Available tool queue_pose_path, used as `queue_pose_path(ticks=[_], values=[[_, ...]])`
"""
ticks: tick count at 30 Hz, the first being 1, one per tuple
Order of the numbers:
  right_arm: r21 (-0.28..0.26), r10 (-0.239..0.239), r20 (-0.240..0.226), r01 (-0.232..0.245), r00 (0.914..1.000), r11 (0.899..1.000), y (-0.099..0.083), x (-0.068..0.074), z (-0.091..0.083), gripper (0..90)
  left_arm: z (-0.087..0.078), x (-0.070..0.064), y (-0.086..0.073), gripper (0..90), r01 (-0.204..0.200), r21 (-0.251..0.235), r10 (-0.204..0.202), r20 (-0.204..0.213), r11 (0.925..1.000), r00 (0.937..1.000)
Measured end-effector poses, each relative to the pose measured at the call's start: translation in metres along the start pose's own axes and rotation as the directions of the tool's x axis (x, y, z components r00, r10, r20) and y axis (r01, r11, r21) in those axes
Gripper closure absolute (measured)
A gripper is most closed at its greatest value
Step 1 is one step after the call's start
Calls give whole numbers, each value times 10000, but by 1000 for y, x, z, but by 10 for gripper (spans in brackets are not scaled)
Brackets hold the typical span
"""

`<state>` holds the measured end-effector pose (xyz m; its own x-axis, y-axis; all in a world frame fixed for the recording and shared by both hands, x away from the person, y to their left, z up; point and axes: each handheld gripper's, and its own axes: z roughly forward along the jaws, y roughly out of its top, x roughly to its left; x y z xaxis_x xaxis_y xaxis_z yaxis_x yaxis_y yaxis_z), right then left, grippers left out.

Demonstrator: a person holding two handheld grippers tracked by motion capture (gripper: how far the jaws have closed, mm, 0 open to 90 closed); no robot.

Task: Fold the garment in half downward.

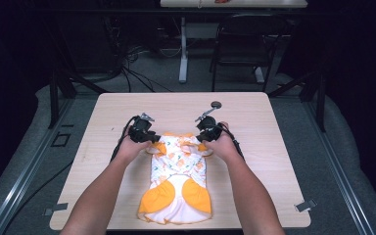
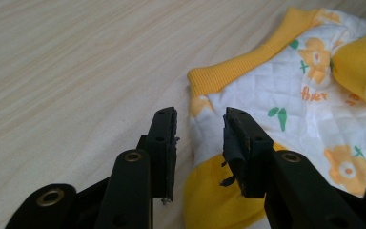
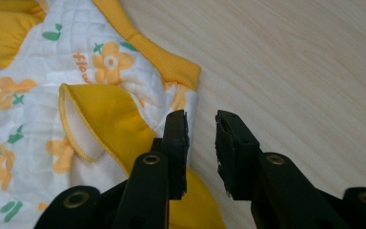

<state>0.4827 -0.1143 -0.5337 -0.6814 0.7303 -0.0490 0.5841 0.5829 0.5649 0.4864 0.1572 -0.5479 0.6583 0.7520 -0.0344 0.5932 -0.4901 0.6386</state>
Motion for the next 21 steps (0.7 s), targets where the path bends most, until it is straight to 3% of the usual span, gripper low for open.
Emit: queue_pose_path(ticks=[10, 13, 21], values=[[146, 262, 45, -263, 9996, 9995, 1, 7, 17, 644, 12, -5, -3, 565, 90, 82, -89, -153, 9999, 9998], [324, 47, 131, -51, 9999, 9995, 1, 9, 22, 637, 14, -5, -4, 545, 28, 134, -23, -302, 9999, 9995], [393, 331, 70, -333, 9994, 9987, -2, 4, 28, 617, 19, -5, -6, 528, 131, 273, -120, -395, 9995, 9991]])
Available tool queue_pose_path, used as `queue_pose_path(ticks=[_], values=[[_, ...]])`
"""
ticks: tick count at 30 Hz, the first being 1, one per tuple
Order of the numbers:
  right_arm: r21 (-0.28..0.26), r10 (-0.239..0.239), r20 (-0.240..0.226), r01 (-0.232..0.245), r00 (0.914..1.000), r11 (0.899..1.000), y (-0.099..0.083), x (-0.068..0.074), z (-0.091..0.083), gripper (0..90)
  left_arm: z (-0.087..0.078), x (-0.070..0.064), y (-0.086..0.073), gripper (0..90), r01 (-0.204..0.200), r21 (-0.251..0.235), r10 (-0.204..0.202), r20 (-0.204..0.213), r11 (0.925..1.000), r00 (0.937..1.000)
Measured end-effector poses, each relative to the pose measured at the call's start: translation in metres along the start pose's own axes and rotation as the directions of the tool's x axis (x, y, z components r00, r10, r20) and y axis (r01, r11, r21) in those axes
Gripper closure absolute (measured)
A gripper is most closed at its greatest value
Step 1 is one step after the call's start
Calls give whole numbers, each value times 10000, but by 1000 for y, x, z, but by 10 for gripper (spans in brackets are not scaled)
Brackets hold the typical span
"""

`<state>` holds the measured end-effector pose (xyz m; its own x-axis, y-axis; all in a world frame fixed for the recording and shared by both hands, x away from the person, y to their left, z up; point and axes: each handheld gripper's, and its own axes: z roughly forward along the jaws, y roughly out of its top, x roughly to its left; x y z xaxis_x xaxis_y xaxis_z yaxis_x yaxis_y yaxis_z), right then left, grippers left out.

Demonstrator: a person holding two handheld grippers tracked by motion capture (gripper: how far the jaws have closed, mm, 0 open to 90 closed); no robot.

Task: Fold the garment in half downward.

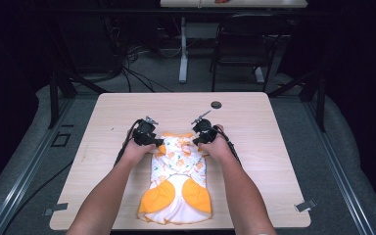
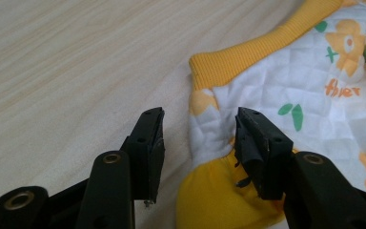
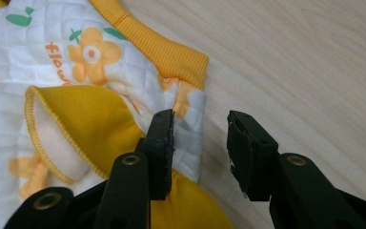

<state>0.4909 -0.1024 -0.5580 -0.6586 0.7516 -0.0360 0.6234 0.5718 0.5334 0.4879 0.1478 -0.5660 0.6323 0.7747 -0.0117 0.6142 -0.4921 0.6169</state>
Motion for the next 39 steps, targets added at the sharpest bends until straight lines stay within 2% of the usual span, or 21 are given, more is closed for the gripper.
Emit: queue_pose_path(ticks=[1, 2, 3, 6, 7, 8, 9, 11, 12, 14, 17, 24, 29, 31, 36, 39], values=[[32, -9, -52, 9, 10000, 10000, 0, 0, 0, 619, 0, 1, -1, 531, 62, -63, -61, 49, 10000, 10000], [30, -78, -142, 78, 9999, 10000, -1, -2, 1, 627, 1, 4, -4, 538, 397, -223, -391, 265, 9990, 9989], [-142, 187, -233, -191, 9996, 9997, -2, -1, 3, 632, 1, 5, -6, 538, 579, -311, -567, 379, 9978, 9977], [18, 214, -425, -213, 9989, 9998, -1, -4, 2, 655, 1, 6, -8, 541, 596, -472, -576, 419, 9971, 9975], [-94, 429, -579, -435, 9974, 9990, -2, -4, 3, 664, 1, 6, -8, 541, 598, -492, -578, 405, 9970, 9975], [143, 328, -676, -319, 9972, 9994, -2, -6, 1, 698, 1, 5, -8, 569, 616, -478, -590, 532, 9970, 9968], [19, 515, -780, -515, 9956, 9987, -2, -5, 2, 713, 0, 5, -7, 606, 588, -397, -559, 686, 9975, 9961], [23, 525, -817, -525, 9953, 9986, -2, -5, 2, 720, 1, 5, -7, 632, 611, -411, -579, 737, 9973, 9956], [46, 581, -919, -579, 9941, 9983, -2, -5, 2, 753, 1, 5, -8, 679, 651, -403, -616, 821, 9971, 9947], [60, 591, -945, -588, 9938, 9983, -2, -5, 2, 761, 0, 5, -8, 700, 686, -385, -650, 873, 9969, 9941], [106, 714, -1095, -706, 9914, 9974, -2, -5, 2, 822, 0, 4, -7, 728, 612, -325, -579, 931, 9976, 9940], [268, 296, -846, -274, 9960, 9993, 0, -1, 0, 873, 0, 2, -6, 803, 709, -279, -678, 978, 9971, 9929], [269, 265, -691, -247, 9973, 9993, 1, 2, -1, 879, -1, 0, -5, 819, 586, -208, -564, 952, 9981, 9939], [266, 97, -739, -77, 9972, 9996, 2, 2, -4, 880, -2, 0, -4, 823, 494, -135, -479, 944, 9987, 9944], [-20, 183, -853, -185, 9962, 9998, 2, 2, -9, 886, -6, -1, -1, 827, 368, -80, -359, 953, 9993, 9948], [46, 81, -921, -77, 9957, 10000, 3, -1, -14, 887, -8, -1, 2, 829, 277, -84, -267, 998, 9996, 9946]])
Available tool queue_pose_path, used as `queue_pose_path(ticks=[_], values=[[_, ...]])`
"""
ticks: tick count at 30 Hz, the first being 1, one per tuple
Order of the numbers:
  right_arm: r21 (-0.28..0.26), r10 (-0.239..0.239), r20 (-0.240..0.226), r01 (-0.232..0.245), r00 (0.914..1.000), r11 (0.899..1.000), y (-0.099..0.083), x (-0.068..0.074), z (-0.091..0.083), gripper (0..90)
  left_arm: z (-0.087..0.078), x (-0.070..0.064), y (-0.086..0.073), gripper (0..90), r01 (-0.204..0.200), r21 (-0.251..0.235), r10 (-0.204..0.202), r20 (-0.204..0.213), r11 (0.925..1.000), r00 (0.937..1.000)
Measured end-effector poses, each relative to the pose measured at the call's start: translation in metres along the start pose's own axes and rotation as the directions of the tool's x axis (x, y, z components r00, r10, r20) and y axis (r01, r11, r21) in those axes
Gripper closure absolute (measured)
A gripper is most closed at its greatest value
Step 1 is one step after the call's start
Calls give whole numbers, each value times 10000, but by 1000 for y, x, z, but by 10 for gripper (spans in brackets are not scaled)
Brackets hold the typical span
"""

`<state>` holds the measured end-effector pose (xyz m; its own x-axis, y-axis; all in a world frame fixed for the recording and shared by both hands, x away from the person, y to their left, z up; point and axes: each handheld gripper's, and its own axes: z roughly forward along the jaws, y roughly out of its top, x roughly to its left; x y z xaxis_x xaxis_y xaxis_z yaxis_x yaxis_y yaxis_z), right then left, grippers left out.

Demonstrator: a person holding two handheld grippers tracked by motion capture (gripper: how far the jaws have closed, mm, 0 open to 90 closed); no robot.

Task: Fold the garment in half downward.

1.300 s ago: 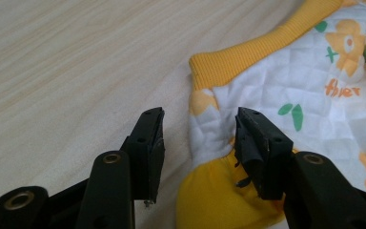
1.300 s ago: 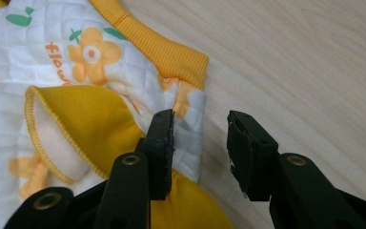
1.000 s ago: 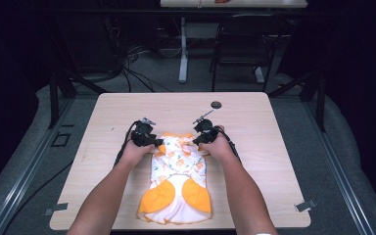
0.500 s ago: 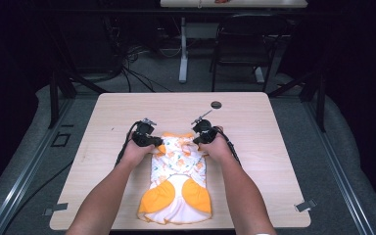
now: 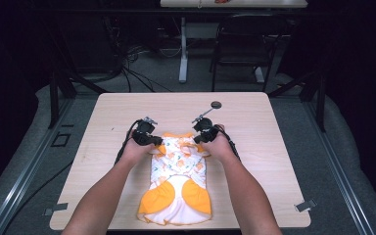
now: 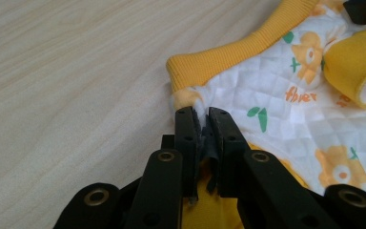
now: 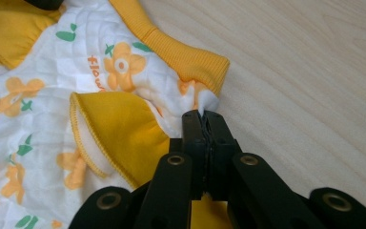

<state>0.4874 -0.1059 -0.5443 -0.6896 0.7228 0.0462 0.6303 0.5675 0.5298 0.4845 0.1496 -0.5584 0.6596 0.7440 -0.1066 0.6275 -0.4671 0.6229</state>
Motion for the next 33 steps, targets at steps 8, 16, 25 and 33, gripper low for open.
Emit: queue_pose_path(ticks=[8, 16, 25, 33], values=[[71, -345, -83, 345, 9994, 9994, 4, -1, -10, 890, -7, -3, 6, 832, -215, -95, 216, 83, 9997, 9997], [-62, -774, -73, 774, 9970, 9970, 20, 3, -29, 890, -21, 0, 9, 835, -263, -284, 265, 80, 9993, 9996], [-298, -1050, 40, 1050, 9945, 9940, 29, 8, -43, 890, -41, -1, 21, 837, -595, -591, 595, -23, 9965, 9982], [-478, -1512, 206, 1521, 9883, 9872, 33, 9, -59, 890, -56, -1, 29, 845, -816, -946, 802, -189, 9922, 9966]])
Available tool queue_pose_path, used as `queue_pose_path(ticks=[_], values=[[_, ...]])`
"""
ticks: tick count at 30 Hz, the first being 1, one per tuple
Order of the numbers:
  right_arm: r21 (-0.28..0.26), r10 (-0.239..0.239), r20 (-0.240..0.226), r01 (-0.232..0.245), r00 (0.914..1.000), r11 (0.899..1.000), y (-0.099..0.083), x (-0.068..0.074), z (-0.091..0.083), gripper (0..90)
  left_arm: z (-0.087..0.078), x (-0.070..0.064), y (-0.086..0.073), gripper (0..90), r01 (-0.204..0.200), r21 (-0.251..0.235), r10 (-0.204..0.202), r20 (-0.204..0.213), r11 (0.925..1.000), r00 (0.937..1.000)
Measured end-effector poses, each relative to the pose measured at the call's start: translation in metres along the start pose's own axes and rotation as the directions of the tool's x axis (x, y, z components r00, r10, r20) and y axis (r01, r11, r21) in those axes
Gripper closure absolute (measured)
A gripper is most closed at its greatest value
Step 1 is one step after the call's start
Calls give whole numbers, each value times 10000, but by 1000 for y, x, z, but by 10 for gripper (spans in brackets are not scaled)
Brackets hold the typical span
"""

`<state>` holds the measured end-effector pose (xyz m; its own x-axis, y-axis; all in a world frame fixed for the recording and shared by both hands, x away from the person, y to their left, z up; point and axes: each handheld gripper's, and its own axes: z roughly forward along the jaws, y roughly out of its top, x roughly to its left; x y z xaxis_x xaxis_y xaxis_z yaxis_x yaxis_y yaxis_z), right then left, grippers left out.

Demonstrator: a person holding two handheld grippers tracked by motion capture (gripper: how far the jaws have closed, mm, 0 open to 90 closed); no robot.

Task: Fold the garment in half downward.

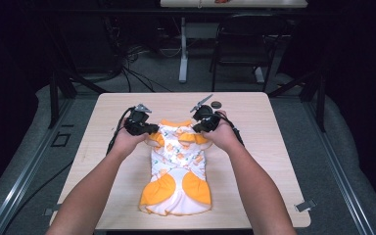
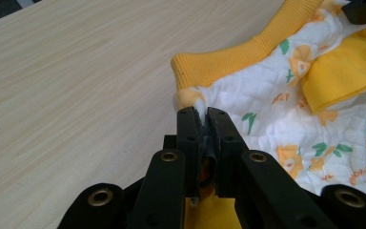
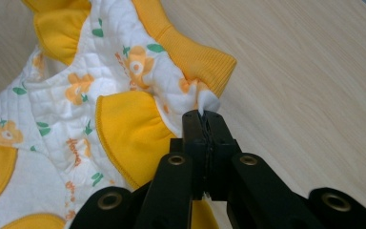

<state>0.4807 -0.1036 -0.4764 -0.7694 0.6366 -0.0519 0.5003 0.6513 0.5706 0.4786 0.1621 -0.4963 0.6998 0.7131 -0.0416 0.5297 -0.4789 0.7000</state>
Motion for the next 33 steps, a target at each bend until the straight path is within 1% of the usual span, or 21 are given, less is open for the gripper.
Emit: queue_pose_path(ticks=[2, 3, 4, 5, 6, 7, 8, 9, 10, 11, 12, 14, 15, 16, 17, 18, 20, 21, 28, 30, 33], values=[[-176, -55, 58, 56, 10000, 9998, 0, 1, -3, 890, -1, -1, 1, 846, -60, -24, 60, -90, 10000, 9999], [-267, -53, 86, 55, 9999, 9996, 0, 1, -4, 890, -4, -2, 2, 847, -153, -224, 149, -199, 9996, 9997], [-267, -53, 86, 55, 9999, 9996, 0, 1, -4, 890, -4, -2, 2, 847, -153, -224, 149, -199, 9996, 9997], [-486, -175, 178, 183, 9997, 9986, 1, 2, -7, 890, -5, -3, 3, 848, -249, -253, 242, -271, 9994, 9993], [-486, -175, 178, 183, 9997, 9986, 1, 2, -7, 890, -6, -3, 3, 848, -306, -262, 299, -281, 9992, 9992], [-576, -373, 253, 387, 9990, 9976, 1, 3, -10, 890, -8, -4, 6, 848, -495, -267, 485, -350, 9984, 9982], [-655, -389, 323, 410, 9987, 9970, 1, 3, -12, 890, -8, -4, 6, 848, -495, -267, 485, -350, 9984, 9982], [-775, -398, 384, 426, 9985, 9961, 1, 3, -15, 890, -12, -6, 9, 848, -661, -388, 644, -428, 9971, 9970], [-775, -398, 384, 426, 9985, 9961, 1, 3, -15, 890, -12, -6, 9, 848, -661, -388, 644, -428, 9971, 9970], [-981, -321, 539, 373, 9980, 9945, 0, 1, -19, 890, -15, -7, 13, 848, -822, -572, 790, -567, 9950, 9953], [-1084, -332, 648, 401, 9973, 9933, 0, 1, -21, 890, -18, -8, 15, 848, -904, -723, 862, -596, 9933, 9945], [-1128, -406, 749, 489, 9964, 9924, 0, 0, -23, 890, -20, -10, 17, 848, -975, -769, 926, -652, 9923, 9936], [-1244, -464, 850, 568, 9953, 9906, -1, 1, -27, 890, -22, -13, 19, 848, -1257, -812, 1208, -627, 9887, 9907], [-1244, -464, 850, 568, 9953, 9906, -1, 1, -27, 890, -22, -13, 19, 848, -1257, -812, 1208, -627, 9887, 9907], [-1205, -738, 933, 848, 9929, 9891, -3, 4, -30, 890, -23, -17, 17, 848, -1441, -886, 1395, -563, 9856, 9886], [-1205, -738, 933, 848, 9929, 9891, -3, 4, -30, 890, -23, -17, 17, 848, -1441, -886, 1395, -563, 9856, 9886], [-1040, -1159, 1083, 1272, 9873, 9864, -7, 8, -32, 889, -24, -21, 14, 848, -1522, -883, 1484, -477, 9844, 9878], [-1065, -1357, 1113, 1476, 9845, 9833, -10, 12, -34, 889, -24, -24, 10, 848, -1670, -837, 1632, -504, 9824, 9853], [-1114, -1759, 1144, 1886, 9777, 9757, -22, 23, -41, 889, -29, -32, 1, 848, -1866, -873, 1840, -364, 9786, 9822], [-1135, -1802, 1131, 1929, 9771, 9746, -24, 25, -42, 889, -29, -33, 0, 848, -1884, -942, 1854, -399, 9776, 9819], [-1124, -1816, 1185, 1949, 9762, 9744, -25, 25, -42, 889, -29, -33, 3, 848, -1915, -869, 1880, -466, 9776, 9811]])
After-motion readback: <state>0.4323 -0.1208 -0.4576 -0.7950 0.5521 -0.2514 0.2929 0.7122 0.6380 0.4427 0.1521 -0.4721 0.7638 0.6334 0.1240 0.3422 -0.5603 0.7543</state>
